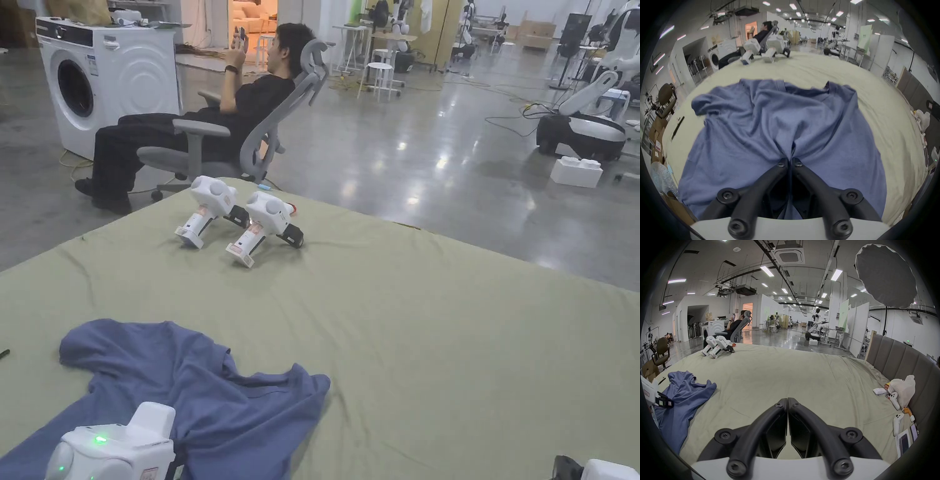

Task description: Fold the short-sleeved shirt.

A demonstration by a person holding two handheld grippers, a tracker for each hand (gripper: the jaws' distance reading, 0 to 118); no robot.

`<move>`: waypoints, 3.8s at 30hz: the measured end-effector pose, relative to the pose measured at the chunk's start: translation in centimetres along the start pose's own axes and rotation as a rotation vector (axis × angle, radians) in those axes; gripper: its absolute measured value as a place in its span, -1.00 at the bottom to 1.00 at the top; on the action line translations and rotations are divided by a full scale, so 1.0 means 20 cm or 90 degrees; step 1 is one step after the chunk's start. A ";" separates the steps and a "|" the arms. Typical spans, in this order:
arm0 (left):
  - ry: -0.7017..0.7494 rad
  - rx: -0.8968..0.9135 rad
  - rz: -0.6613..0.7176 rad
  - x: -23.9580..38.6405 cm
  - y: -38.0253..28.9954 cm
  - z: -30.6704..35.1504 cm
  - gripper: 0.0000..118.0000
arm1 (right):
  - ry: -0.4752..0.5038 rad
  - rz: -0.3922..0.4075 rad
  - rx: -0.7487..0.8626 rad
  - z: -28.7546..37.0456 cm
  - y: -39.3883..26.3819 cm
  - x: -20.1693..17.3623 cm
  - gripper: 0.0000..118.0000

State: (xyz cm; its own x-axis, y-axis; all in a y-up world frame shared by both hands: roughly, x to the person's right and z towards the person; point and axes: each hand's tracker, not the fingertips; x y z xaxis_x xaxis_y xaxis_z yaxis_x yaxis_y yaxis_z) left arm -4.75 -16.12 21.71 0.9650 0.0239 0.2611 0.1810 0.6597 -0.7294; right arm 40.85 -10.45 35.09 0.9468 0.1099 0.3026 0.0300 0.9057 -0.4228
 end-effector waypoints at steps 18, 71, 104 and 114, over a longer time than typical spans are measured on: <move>-0.026 0.229 0.105 -0.11 0.40 0.45 -1.00 | 0.002 -0.025 0.033 0.05 0.06 0.06 -0.99; -0.327 0.262 -0.120 1.71 0.41 0.37 -0.18 | -0.156 -0.132 0.075 0.38 -0.03 0.83 -0.99; -0.095 0.362 -0.109 1.20 0.48 0.38 -1.00 | -0.115 -0.061 0.127 0.30 0.25 0.48 -0.99; -0.097 0.241 -0.099 1.14 0.43 0.27 -1.00 | -0.114 -0.060 0.119 0.29 0.23 0.49 -0.99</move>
State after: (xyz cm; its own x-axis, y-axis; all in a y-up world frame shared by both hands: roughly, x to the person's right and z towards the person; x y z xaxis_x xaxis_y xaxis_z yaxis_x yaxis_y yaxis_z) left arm 17.74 -5.95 24.76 0.8876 -0.0046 0.4606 0.2117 0.8922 -0.3989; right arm 48.44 -2.86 41.12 0.8704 0.0769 0.4863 0.0398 0.9735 -0.2251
